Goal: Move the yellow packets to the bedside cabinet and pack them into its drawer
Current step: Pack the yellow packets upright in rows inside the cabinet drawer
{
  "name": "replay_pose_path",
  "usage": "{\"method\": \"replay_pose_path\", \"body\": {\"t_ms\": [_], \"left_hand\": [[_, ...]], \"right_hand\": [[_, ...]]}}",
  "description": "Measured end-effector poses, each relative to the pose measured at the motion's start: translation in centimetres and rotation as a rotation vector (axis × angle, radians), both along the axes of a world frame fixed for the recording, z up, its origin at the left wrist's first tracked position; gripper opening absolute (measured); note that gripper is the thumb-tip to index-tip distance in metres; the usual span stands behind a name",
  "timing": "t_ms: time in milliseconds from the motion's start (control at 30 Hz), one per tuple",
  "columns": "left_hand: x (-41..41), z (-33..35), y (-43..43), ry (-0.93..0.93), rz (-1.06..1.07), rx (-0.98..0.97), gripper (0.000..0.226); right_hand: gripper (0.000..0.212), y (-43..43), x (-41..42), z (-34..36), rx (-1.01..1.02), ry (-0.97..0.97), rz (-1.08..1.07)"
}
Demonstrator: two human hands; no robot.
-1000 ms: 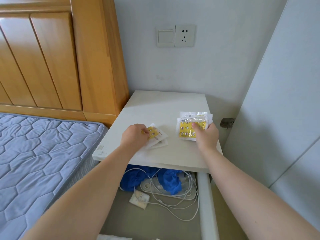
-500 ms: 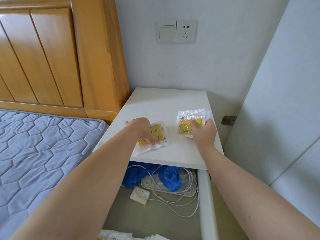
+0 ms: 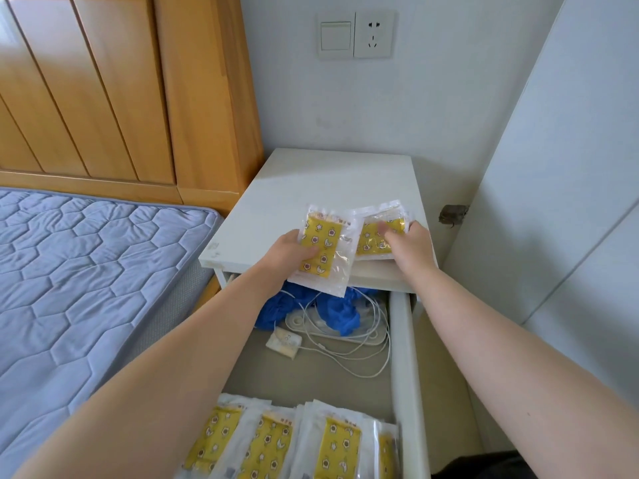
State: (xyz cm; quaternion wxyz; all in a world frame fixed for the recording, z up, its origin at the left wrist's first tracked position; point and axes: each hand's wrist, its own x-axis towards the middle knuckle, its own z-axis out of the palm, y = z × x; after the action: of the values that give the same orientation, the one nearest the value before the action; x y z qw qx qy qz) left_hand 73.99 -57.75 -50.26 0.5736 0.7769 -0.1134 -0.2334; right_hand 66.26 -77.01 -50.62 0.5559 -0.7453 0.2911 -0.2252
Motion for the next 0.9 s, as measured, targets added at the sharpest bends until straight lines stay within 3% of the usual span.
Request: {"method": "replay_pose_path", "body": {"t_ms": [200, 367, 467, 667, 767, 900], "left_hand": [[-5.2, -4.0, 3.8, 0.299, -0.126, -0.440, 0.026], [-7.3, -8.2, 7.1, 0.458, -0.100, -0.441, 0.024], [-7.4, -9.9, 8.8, 0.489, -0.005, -0.321, 0.020], [-6.4, -10.8, 10.3, 0.288, 0.257, 0.308, 0.036], [-6.2, -10.3, 10.2, 0.263, 0.297, 0.366, 0.038], [-6.1, -10.2, 10.0, 0.243, 0.277, 0.379, 0.039]], "right_hand": [[0.028, 1.7, -3.4, -0.7, 0.064, -0.010, 0.142], [0.011, 3.6, -6.2, -1.4, 0.051, -0.001, 0.271], [0.012, 4.2, -7.4, -2.3, 0.038, 0.100, 0.432], [0.010, 6.5, -8.7, -6.0, 0.032, 0.366, 0.579], [0.009, 7.9, -8.6, -7.7, 0.137, 0.491, 0.688], [0.030, 10.2, -8.7, -8.6, 0.045, 0.677, 0.851]]}}
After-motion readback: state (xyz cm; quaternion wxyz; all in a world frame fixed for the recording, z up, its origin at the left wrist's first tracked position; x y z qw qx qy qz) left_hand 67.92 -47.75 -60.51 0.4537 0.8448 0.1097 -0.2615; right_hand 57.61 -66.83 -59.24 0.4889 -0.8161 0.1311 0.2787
